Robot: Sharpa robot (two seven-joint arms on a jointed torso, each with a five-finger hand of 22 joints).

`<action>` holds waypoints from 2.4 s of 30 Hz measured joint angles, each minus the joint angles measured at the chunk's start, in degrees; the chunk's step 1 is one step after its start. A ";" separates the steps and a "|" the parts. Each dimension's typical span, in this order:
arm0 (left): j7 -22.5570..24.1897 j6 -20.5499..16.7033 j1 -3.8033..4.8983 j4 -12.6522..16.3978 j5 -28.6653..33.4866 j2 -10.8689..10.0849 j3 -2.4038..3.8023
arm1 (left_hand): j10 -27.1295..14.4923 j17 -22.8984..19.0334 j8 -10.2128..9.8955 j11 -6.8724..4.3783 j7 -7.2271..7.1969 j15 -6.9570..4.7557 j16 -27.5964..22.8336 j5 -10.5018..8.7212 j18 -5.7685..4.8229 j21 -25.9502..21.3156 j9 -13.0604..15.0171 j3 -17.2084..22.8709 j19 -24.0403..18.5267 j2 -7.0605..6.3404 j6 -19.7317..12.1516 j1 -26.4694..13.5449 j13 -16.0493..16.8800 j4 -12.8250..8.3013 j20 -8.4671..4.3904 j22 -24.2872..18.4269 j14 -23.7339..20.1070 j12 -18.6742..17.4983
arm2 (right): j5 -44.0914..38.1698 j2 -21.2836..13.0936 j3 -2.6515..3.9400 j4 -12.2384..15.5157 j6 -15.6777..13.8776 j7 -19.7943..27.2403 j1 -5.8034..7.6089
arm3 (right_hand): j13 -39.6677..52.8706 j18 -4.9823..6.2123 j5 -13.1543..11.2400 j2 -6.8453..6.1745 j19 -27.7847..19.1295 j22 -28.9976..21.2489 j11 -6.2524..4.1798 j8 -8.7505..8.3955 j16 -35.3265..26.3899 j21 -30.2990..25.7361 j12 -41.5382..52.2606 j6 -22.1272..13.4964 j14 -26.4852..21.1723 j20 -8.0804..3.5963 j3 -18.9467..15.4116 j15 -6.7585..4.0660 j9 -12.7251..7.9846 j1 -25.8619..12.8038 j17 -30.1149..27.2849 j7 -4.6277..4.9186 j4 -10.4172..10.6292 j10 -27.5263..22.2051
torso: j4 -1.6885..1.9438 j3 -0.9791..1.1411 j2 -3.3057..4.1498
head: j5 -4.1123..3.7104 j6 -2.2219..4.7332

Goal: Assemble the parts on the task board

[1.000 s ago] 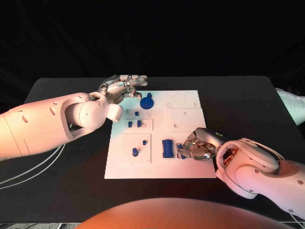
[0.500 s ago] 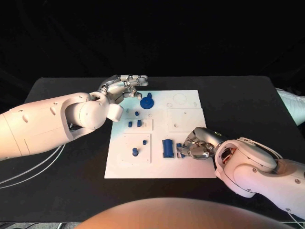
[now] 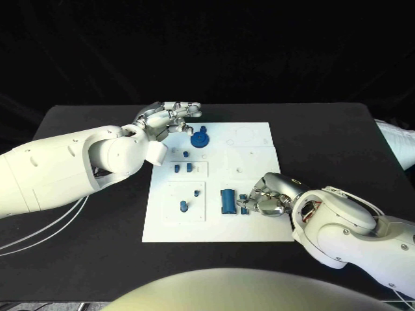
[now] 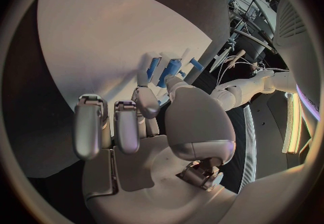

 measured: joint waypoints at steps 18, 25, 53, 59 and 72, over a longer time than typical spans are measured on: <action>-0.09 0.19 -0.05 -0.09 -0.13 -0.06 0.00 | 0.00 0.00 0.00 0.00 0.00 0.00 0.00 0.00 0.00 0.00 0.00 0.00 0.00 0.00 0.00 0.00 0.00 0.00 0.00 0.00 0.00 0.00 | 0.41 -2.34 -0.01 0.37 -1.28 1.08 -0.07 | -1.37 0.01 -2.90 1.56 0.07 -1.20 0.65 -2.23 -0.58 -0.96 -2.88 -2.50 -0.20 -0.07 -4.19 -0.19 0.13 8.09 0.03 1.28 -3.55 -1.11 | -0.04 0.05 -0.08 | -0.09 0.35; -0.08 0.20 -0.33 -0.85 -0.15 -0.07 -0.44 | 0.00 -0.27 0.00 0.00 0.00 -0.04 -0.23 0.00 0.01 -0.16 0.00 -0.16 0.00 0.00 0.00 0.00 0.00 -0.17 0.00 -0.07 -0.04 0.00 | 12.55 -5.46 0.05 -1.33 -5.70 7.85 1.61 | -6.33 0.01 -1.53 0.80 -1.71 -4.51 2.20 -4.91 -2.29 -3.21 -10.46 -6.28 -0.13 1.34 -7.67 1.13 -1.75 8.46 0.02 3.13 -2.15 -5.16 | -0.01 -0.10 -0.77 | -0.40 1.19; 4.32 -2.75 -3.96 -16.68 3.32 8.87 -0.69 | -3.11 -24.90 -2.35 3.12 0.08 6.93 -45.91 -0.24 0.98 -29.00 -0.16 -3.26 -24.61 1.75 -1.71 0.77 -1.60 1.02 8.21 -21.57 -16.04 -7.68 | 71.19 10.67 0.32 -39.26 -4.55 53.82 9.33 | -63.07 6.25 -6.42 5.77 -23.43 -66.26 9.47 -8.68 -78.62 -69.55 -57.97 -10.97 -20.02 10.76 -1.38 10.88 -14.96 21.47 -64.30 8.04 -11.72 -19.19 | -0.76 -1.29 -6.94 | -1.35 9.76; 4.21 -3.22 -4.01 -15.86 3.23 8.47 -0.68 | -15.57 -26.84 -5.19 1.24 -2.15 5.12 -48.66 -2.69 -0.44 -30.70 -2.37 -7.71 -33.54 4.86 -13.29 -15.39 -3.70 -0.16 5.23 -26.61 -27.25 -10.51 | 71.40 10.13 -0.25 -38.04 -5.20 53.71 9.56 | -64.86 4.87 -8.15 5.38 -34.79 -69.37 7.78 -10.86 -81.72 -71.69 -60.34 -21.26 -32.08 8.31 -3.01 8.58 -16.89 5.17 -66.61 5.82 -14.35 -30.96 | -0.55 -1.24 -7.00 | -1.53 10.20; 6.37 -15.15 -5.68 -3.79 0.59 5.66 0.79 | -35.29 -32.03 -6.67 -3.73 -6.51 -0.02 -52.82 -5.79 -3.08 -35.66 -3.66 -14.51 -47.71 6.69 -31.54 -41.12 -4.95 -0.88 0.25 -34.41 -45.17 -12.04 | 78.69 8.89 -5.81 -25.25 -16.59 58.35 13.10 | -69.81 2.22 -13.38 5.02 -55.33 -71.49 2.50 -12.00 -83.55 -76.45 -61.63 -39.48 -53.99 4.22 -7.43 5.06 -22.06 -22.47 -71.26 1.47 -16.18 -51.81 | 2.42 -0.23 -8.18 | -3.21 14.90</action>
